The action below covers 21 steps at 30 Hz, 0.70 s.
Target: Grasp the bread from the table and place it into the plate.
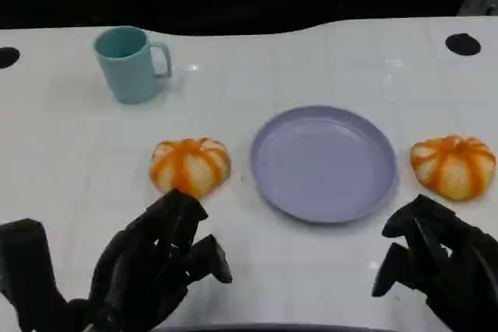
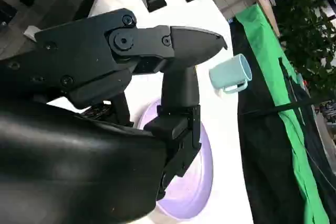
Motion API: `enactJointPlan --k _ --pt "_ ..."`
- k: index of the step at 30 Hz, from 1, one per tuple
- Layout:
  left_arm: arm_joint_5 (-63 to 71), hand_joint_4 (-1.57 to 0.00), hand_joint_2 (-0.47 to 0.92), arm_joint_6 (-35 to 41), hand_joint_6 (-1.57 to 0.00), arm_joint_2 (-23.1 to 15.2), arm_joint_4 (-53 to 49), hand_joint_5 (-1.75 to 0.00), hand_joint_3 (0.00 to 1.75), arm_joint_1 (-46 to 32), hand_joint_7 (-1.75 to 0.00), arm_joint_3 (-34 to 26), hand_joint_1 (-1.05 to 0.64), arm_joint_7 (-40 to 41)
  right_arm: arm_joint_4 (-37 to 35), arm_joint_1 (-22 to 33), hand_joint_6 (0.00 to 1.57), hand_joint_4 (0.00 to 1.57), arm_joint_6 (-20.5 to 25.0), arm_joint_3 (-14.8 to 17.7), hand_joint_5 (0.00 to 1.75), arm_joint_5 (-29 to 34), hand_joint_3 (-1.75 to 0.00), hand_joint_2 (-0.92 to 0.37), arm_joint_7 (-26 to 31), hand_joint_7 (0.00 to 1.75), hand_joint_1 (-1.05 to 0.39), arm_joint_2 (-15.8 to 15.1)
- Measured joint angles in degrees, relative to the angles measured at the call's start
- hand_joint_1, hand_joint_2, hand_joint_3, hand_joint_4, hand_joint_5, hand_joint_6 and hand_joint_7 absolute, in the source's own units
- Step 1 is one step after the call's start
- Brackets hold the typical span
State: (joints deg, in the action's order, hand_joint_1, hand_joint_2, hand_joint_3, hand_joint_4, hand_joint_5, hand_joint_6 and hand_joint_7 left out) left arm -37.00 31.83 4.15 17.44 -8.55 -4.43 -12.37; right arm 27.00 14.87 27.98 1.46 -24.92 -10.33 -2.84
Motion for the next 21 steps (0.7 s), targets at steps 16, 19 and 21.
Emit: enactJointPlan --k 16,19,21 --pt "0.1 -0.86 0.92 0.0 -0.64 -0.2 -0.1 -1.75 0.4 0.0 -1.75 0.0 -0.55 0.0 -0.1 -0.3 0.48 0.63 0.0 -0.1 1.75 0.0 -0.41 -0.92 0.0 1.61 -0.43 0.0" --pt "0.1 -0.84 0.92 -0.1 -0.61 -0.2 -0.1 -1.75 0.44 0.0 -1.75 0.0 -0.55 -0.1 -0.1 -0.3 0.49 0.63 0.0 -0.2 1.75 0.0 -0.41 -0.92 0.1 1.6 -0.43 0.0" --pt "0.4 -0.8 0.92 -0.7 -0.54 -0.6 -0.3 -1.75 0.45 0.1 -1.74 0.3 -0.57 -0.5 -0.1 -0.3 0.49 0.63 0.0 -0.2 1.75 0.0 -0.41 -0.92 0.1 1.6 -0.43 0.1"
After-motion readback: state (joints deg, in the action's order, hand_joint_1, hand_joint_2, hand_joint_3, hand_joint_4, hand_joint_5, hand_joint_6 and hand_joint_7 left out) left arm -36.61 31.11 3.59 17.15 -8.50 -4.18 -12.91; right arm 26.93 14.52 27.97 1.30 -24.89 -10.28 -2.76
